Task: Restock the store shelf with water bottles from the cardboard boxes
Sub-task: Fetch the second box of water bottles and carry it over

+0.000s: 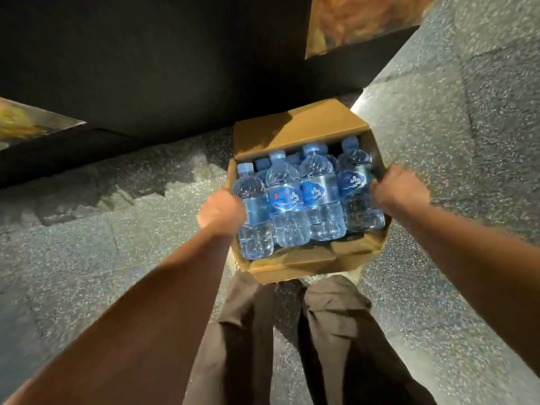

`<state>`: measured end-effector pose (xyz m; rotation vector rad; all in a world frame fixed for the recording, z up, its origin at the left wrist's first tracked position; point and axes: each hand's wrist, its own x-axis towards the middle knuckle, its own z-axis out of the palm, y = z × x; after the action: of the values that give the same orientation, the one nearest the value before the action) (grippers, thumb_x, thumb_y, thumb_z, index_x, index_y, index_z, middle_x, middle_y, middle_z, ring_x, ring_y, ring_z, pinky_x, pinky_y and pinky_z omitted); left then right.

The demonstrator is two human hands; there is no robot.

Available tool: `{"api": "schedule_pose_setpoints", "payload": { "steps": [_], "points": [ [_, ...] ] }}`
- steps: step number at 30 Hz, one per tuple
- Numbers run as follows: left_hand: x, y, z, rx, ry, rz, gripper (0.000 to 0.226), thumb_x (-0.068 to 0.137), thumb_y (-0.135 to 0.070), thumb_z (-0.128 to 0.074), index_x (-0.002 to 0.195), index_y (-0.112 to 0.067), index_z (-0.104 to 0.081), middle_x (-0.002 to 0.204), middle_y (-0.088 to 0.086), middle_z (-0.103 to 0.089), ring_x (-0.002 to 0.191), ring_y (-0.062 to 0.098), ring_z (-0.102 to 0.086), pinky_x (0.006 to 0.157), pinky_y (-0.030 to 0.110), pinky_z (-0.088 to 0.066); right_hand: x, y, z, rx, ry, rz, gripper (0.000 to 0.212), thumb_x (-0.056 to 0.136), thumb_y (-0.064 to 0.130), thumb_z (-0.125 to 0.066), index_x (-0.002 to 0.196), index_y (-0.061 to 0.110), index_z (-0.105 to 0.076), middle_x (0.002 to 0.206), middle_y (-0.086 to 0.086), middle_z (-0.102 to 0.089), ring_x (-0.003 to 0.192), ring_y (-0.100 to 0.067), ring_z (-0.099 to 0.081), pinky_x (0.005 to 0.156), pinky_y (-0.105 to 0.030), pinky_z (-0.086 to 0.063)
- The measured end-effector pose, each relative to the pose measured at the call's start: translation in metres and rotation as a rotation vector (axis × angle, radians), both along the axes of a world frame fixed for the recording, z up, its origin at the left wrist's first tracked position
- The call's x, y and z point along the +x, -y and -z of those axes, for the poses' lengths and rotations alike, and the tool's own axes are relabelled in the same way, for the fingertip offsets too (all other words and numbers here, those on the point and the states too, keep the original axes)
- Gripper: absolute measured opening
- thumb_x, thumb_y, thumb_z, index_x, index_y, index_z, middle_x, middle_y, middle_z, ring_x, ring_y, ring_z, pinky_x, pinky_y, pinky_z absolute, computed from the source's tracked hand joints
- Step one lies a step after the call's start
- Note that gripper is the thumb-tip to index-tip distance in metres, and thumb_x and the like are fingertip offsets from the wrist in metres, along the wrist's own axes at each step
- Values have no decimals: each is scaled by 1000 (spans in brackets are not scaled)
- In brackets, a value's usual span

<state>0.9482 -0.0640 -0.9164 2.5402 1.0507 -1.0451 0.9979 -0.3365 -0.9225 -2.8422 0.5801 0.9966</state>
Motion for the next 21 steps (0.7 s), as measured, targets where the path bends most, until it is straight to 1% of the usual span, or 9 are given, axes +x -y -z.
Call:
{"api": "schedule_pose_setpoints", "payload": {
  "steps": [3, 6, 8, 9, 11, 12, 15, 18, 21],
  "points": [
    [2, -14, 14, -22, -1, -5, 31, 92, -26, -44, 107, -7, -64, 106, 18, -66, 97, 36, -62, 82, 39, -51, 1, 5, 21, -32, -6, 43, 27, 93, 29, -53, 106, 7, -60, 95, -17, -63, 93, -36, -63, 74, -39, -49],
    [5, -27, 20, -158, -28, -147, 30, 88, -31, -49, 90, -6, -65, 96, 18, -67, 85, 35, -66, 77, 43, -57, 5, 13, 26, -64, -27, 10, 26, 92, 26, -56, 99, 2, -60, 92, -19, -65, 88, -35, -65, 67, -37, -48],
    [10, -31, 21, -238, -64, -223, 27, 90, -30, -52, 83, -6, -62, 89, 17, -67, 75, 32, -67, 65, 42, -60, 11, 17, 26, -35, -80, -21, 20, 90, 18, -58, 95, -1, -59, 95, -22, -65, 91, -37, -64, 72, -40, -51],
    [12, -33, 22, -269, -89, -243, 25, 91, -28, -53, 82, -6, -61, 83, 15, -66, 69, 30, -66, 55, 38, -59, 14, 18, 26, -18, -111, -38, 15, 89, 13, -58, 93, -1, -59, 96, -22, -65, 91, -38, -64, 74, -40, -51],
    [17, -36, 22, -321, -141, -244, 24, 93, -23, -54, 78, -5, -59, 78, 14, -64, 58, 26, -62, 36, 27, -51, 19, 20, 28, 4, -153, -80, 14, 88, 11, -56, 93, -3, -59, 100, -24, -65, 93, -38, -63, 74, -40, -51],
    [20, -38, 24, -330, -165, -219, 23, 93, -22, -55, 77, -5, -57, 80, 16, -64, 57, 27, -61, 33, 26, -49, 21, 20, 30, 4, -162, -98, 18, 89, 11, -55, 97, -4, -60, 102, -25, -65, 94, -38, -63, 73, -40, -51],
    [22, -39, 30, -285, -191, -107, 24, 95, -15, -51, 76, -1, -54, 78, 18, -61, 56, 30, -62, 43, 34, -54, 23, 22, 35, -16, -159, -119, 26, 90, 12, -52, 105, -7, -60, 108, -27, -63, 98, -41, -62, 75, -42, -50],
    [17, -36, 38, -174, -140, 9, 25, 91, -10, -48, 72, 4, -55, 72, 16, -62, 59, 32, -66, 55, 40, -58, 22, 24, 38, -70, -137, -112, 33, 89, 15, -52, 114, -6, -57, 113, -25, -61, 103, -42, -59, 82, -45, -50],
    [11, -37, 42, -104, -118, 44, 27, 89, -16, -48, 66, -3, -54, 75, 18, -64, 62, 32, -66, 60, 41, -60, 21, 25, 40, -91, -124, -149, 31, 89, 17, -50, 111, -4, -58, 108, -23, -63, 98, -38, -62, 74, -40, -49]
  ]
}}
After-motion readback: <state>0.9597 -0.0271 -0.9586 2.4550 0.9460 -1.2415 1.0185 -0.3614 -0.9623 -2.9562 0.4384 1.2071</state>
